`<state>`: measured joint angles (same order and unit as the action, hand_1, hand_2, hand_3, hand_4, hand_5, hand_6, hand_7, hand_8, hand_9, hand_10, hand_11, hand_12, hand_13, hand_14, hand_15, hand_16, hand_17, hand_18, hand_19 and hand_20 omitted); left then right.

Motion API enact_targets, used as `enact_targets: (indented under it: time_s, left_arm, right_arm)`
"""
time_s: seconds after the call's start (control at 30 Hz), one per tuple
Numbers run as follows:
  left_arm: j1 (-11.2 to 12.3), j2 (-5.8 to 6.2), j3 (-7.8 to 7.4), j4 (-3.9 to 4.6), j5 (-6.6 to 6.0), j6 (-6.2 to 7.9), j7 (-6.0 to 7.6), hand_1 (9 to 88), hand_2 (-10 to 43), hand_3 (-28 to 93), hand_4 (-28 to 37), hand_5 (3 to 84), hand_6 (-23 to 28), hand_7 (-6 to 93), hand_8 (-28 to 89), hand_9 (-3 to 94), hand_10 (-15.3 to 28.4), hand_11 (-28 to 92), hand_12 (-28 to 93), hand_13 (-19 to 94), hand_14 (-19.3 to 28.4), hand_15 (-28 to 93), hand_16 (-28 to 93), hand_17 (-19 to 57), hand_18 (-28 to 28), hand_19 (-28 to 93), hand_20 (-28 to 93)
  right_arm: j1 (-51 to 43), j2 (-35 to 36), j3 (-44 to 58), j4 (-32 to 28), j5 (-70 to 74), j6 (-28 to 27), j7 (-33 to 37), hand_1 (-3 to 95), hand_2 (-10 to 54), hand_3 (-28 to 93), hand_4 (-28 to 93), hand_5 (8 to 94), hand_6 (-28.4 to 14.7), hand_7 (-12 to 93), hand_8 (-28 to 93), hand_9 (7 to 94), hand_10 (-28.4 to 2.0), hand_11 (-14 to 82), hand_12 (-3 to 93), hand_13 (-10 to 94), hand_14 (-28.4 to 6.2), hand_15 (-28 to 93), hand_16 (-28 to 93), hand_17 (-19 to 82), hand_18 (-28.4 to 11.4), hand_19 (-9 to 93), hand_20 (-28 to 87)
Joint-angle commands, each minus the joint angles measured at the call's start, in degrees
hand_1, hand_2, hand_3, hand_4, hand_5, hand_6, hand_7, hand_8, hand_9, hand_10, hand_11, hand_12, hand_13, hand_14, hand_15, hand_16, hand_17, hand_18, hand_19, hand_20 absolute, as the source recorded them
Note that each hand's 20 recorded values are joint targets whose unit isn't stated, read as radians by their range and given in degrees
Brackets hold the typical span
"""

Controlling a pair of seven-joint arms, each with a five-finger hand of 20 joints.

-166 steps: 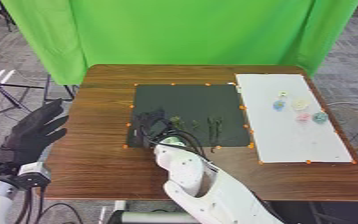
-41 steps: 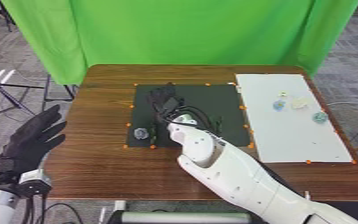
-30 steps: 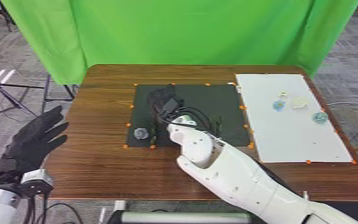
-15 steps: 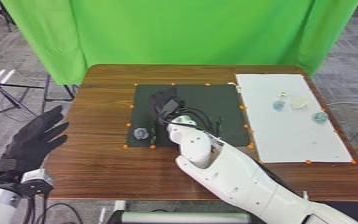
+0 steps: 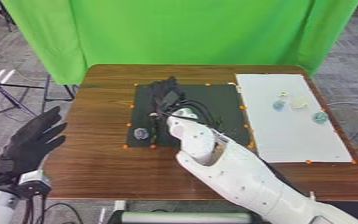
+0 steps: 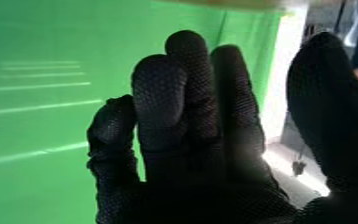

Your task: Arrange flowers

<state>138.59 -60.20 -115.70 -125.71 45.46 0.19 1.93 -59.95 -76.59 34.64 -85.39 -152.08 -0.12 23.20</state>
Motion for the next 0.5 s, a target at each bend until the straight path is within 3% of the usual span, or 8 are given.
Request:
enact_targets:
  time_s: [0.03, 0.27, 0.5]
  left_arm:
    - [2.48, -2.23, -1.15, -1.10, 0.14, 0.34, 0.87, 23.2, -3.1, 70, -28.3, 24.7, 1.6, 17.7, -9, 18.2, 8.8, 12, 19, 14, 11.6, 19, 7, -11.4, 17.8, 34, 10]
    - [3.59, -2.96, -1.61, -1.53, 0.17, 0.69, 1.24, 23.3, -3.1, 70, -28.3, 24.8, 1.5, 17.9, -9, 18.2, 8.7, 12, 19, 14, 11.6, 19, 7, -11.4, 17.8, 34, 10]
    - [3.99, -3.21, -1.98, -1.68, 0.29, 0.60, 1.21, 23.4, -2.9, 70, -28.3, 24.7, 1.6, 17.8, -9, 18.2, 8.8, 12, 19, 14, 11.7, 19, 7, -11.5, 17.8, 34, 10]
  right_arm:
    - [-2.29, 12.06, 9.04, -8.70, 2.24, -1.64, 1.65, 27.3, -9.3, 87, -28, 45.5, -1.0, 26, -14, 50.6, -13.4, 29.7, 26.0, 48, -10.2, 61, 25, 15, -21.2, 74, 57]
    - [-10.84, 25.28, 22.18, -9.95, 5.31, -2.42, 10.48, 27.9, -9.2, 89, -26, 36.4, -3.6, 25, -13, 35.7, -16.1, 26.1, 26.6, 32, -12.7, 49, 18, 9, -20.7, 65, 49]
    - [-21.34, 32.10, 34.48, -11.15, 8.07, -3.95, 17.67, 27.8, -9.3, 89, -26, 33.9, -4.9, 24, -12, 33.2, -17.2, 24.5, 26.6, 31, -13.3, 44, 18, 8, -20.6, 64, 46]
